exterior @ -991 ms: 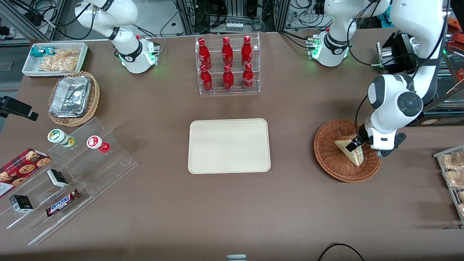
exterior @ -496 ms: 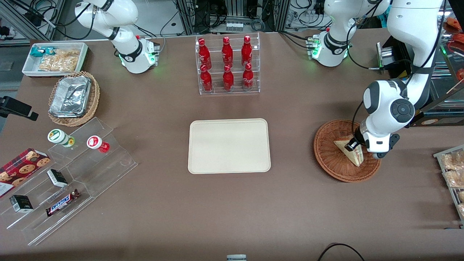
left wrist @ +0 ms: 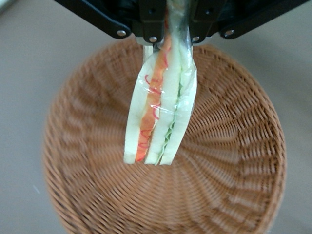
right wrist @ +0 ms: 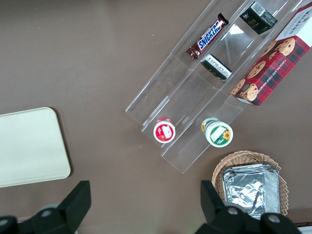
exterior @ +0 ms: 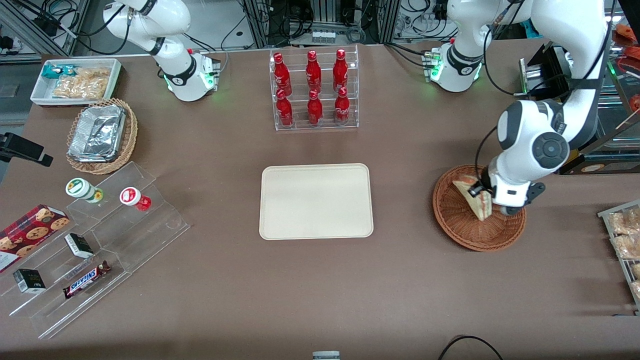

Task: Place sandwich from basket to tray
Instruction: 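Lift the sandwich and carry it with the left gripper over the tray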

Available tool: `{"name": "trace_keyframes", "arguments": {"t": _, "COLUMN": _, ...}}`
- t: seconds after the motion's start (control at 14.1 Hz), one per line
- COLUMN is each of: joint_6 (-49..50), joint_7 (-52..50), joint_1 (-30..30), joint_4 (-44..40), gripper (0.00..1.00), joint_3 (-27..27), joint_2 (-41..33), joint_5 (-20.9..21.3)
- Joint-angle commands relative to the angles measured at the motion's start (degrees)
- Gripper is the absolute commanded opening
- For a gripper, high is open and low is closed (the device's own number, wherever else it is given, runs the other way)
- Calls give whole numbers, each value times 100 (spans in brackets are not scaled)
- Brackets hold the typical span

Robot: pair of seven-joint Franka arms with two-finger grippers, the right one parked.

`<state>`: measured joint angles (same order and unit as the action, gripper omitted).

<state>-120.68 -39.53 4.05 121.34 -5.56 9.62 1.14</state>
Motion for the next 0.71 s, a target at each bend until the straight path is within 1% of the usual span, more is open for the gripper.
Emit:
{"name": "trace_keyframes", "arguments": {"t": 0.0, "joint_6": 597, "joint_7": 742, "joint_1": 350, "joint_4": -600, "gripper": 2, "joint_3": -111, "joint_2": 127, "joint_5": 53}}
{"name": "trace_keyframes", "arguments": {"t": 0.07, "joint_6": 668, "joint_7": 910, "joint_1": 499, "joint_4": -794, "gripper": 2, "joint_3": -112, "joint_2": 224, "joint_5": 53}}
{"name": "trace_keyframes", "arguments": {"t": 0.21, "joint_6": 887, "joint_7": 929, "joint_1": 850, "joint_4": -1268, "gripper": 4, "joint_3": -112, "joint_2": 435, "joint_5": 44}}
{"name": "trace_keyframes", "arguments": {"t": 0.35, "joint_6": 1098, "joint_7": 851, "joint_1": 1184, "joint_4": -1638, "gripper": 1, "joint_3": -121, "joint_2": 707, "joint_5": 0}}
{"name": "trace_keyframes", "arguments": {"t": 0.5, "joint_6": 1082, "joint_7": 606, "joint_1": 1589, "joint_4": -1902, "gripper": 0, "joint_3": -121, "joint_2": 962, "joint_5": -17}}
{"name": "trace_keyframes", "arguments": {"t": 0.64, "joint_6": 1081, "joint_7": 228, "joint_1": 1879, "joint_4": -2402, "gripper": 0, "joint_3": -130, "joint_2": 1409, "joint_5": -18}}
